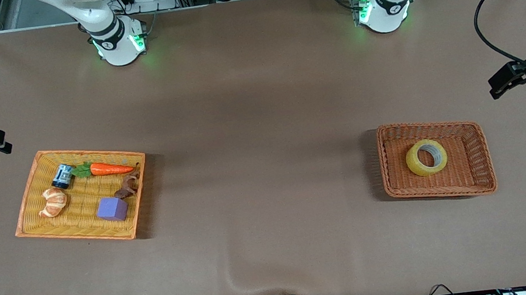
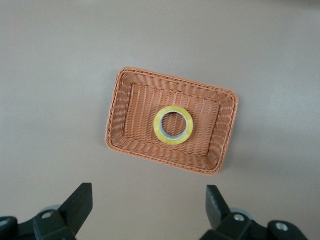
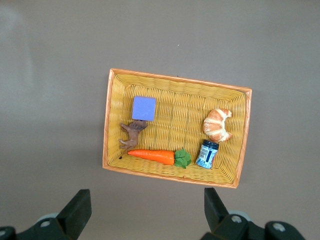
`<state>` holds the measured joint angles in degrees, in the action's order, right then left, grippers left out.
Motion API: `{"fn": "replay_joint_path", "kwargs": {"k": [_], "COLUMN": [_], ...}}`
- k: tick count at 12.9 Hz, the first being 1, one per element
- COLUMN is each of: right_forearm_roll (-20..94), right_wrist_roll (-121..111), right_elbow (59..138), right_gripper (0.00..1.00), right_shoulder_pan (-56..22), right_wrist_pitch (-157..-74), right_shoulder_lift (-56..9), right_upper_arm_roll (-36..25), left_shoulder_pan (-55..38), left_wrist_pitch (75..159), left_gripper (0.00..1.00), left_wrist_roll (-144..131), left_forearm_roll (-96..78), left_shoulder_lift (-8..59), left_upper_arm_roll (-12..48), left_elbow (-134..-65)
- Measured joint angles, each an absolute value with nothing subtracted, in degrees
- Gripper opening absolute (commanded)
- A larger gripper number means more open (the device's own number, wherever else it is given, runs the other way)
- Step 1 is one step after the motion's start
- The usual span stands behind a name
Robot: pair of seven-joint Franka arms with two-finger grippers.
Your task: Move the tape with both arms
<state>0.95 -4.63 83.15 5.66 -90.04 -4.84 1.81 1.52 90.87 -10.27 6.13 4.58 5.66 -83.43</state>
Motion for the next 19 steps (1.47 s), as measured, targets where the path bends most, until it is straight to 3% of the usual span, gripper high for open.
{"fn": "replay_joint_path", "kwargs": {"k": [8,19], "right_forearm_roll": [1.0,1.0], "right_wrist_roll": [-4.6,-4.6], "right_elbow": [80.6,79.9], "right_gripper": [1.00,1.00], "right_shoulder_pan": [5.7,5.8], "right_wrist_pitch": [-81.4,-81.1], "right_shoulder_lift": [-4.7,-4.7], "right_upper_arm_roll": [1.7,1.3], "left_shoulder_pan": [-0.1,-1.5], "left_wrist_pitch": [90.9,90.3], "left_gripper": [1.00,1.00], "left_wrist_roll": [-7.5,-6.8], "left_forearm_roll": [2.9,3.3], "left_shoulder_lift": [-1.4,-1.7], "left_upper_arm_roll": [1.7,3.7], "left_elbow": [-89.9,-90.5]}}
